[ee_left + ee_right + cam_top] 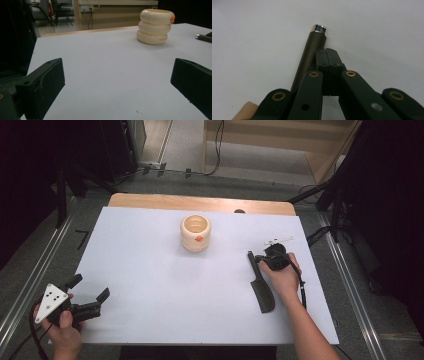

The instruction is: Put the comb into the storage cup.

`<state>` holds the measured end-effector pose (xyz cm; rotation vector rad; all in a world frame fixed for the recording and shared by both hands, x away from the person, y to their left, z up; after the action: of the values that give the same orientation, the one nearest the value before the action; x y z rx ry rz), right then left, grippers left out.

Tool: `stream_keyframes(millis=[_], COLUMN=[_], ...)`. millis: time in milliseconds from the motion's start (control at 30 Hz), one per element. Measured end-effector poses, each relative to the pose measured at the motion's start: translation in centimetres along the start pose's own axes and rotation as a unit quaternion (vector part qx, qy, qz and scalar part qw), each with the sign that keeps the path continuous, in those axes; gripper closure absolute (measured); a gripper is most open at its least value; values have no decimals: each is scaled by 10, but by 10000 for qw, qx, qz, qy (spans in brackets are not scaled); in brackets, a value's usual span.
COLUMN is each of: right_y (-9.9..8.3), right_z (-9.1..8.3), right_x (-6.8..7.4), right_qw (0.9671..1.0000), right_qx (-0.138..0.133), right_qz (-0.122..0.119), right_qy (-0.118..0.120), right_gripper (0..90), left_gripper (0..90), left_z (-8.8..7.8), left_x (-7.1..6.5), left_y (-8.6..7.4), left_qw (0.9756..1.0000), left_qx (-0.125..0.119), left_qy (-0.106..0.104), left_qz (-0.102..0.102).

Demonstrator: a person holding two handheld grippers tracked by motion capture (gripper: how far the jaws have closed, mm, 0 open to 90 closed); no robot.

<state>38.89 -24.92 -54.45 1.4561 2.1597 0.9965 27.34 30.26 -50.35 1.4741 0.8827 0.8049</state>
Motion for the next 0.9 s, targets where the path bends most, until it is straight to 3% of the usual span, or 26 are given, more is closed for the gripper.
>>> stream_keyframes(millis=[300, 667, 900], right_y=[2, 3, 0], right_z=[3, 5, 3], right_x=[19, 41, 52], right_qw=[9989, 9964, 9950], right_qx=[61, 144, 163], right_qz=[-231, -515, -561], right_qy=[393, 664, 813], right_gripper=[882, 882, 882], left_gripper=[0, 0, 0], left_z=[0, 0, 0], left_x=[0, 0, 0], left_y=[0, 0, 0], left_qw=[10000, 10000, 10000], left_qx=[-5, -20, -5], left_qy=[1, -3, -6], left_qz=[-7, -15, 1])
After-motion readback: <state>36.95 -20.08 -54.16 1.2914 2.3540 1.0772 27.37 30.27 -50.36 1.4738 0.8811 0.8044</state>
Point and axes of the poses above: each handheld gripper's, and its own axes: z roughly forward along the jaws, y roughly out of its top, x roughly to its left, the point moved 5 cm from there along z, roughly forward along the jaws, and after that the axes turned 9 degrees about -x, right-handed, at the moved point
